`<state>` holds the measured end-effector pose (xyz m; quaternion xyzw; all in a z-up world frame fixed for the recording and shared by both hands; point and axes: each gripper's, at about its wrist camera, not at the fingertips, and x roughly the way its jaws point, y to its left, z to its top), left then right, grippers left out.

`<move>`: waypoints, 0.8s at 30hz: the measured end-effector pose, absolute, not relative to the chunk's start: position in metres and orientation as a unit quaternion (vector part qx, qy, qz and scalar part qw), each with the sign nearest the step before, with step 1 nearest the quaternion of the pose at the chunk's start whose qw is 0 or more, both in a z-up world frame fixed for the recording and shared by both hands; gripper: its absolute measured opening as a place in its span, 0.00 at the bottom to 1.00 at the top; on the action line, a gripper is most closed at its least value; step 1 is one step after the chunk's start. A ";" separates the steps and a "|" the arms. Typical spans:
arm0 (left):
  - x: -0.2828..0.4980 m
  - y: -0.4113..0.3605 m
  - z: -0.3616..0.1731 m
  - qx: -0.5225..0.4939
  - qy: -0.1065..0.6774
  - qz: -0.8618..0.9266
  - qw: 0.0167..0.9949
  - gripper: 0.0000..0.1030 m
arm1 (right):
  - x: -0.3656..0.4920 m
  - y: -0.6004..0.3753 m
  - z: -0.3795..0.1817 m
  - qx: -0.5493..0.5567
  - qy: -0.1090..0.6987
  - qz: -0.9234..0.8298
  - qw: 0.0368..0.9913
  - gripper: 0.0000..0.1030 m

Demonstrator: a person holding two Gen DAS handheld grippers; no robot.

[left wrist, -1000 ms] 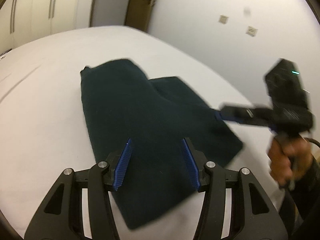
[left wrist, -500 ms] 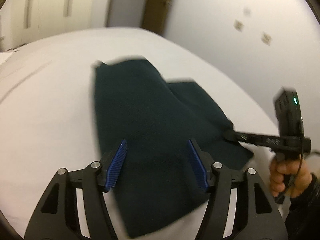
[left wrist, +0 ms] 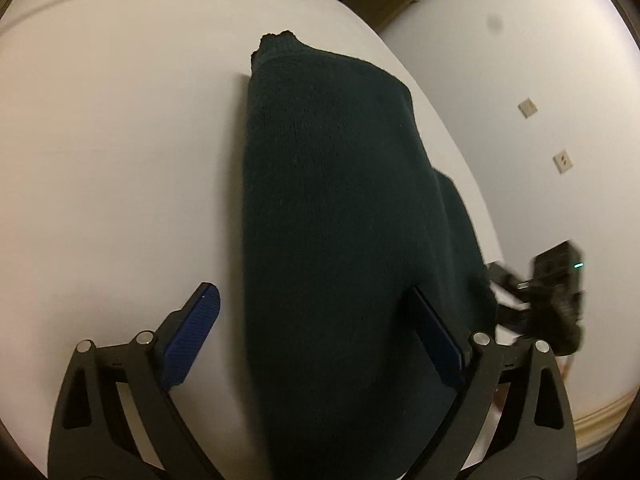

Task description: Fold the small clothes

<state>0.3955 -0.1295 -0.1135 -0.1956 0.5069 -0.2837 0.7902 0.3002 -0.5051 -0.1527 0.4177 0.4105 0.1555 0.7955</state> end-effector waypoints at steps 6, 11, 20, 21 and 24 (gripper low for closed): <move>0.419 -0.144 -0.121 -0.209 0.527 -0.296 0.769 0.58 | 0.323 -0.495 -0.157 0.412 0.440 0.173 0.779 0.36; 0.407 -0.145 -0.104 -0.195 0.519 -0.306 0.774 0.34 | 0.313 -0.476 -0.125 0.347 0.440 0.155 0.814 0.26; 0.315 -0.104 -0.026 -0.131 0.469 -0.318 0.814 0.33 | 0.214 -0.410 -0.031 0.286 0.385 0.206 0.853 0.25; 0.297 -0.092 -0.019 -0.123 0.463 -0.316 0.819 0.33 | 0.204 -0.403 -0.028 0.291 0.382 0.215 0.850 0.25; 0.260 -0.064 -0.014 -0.104 0.458 -0.299 0.830 0.34 | 0.171 -0.371 -0.026 0.284 0.379 0.239 0.848 0.25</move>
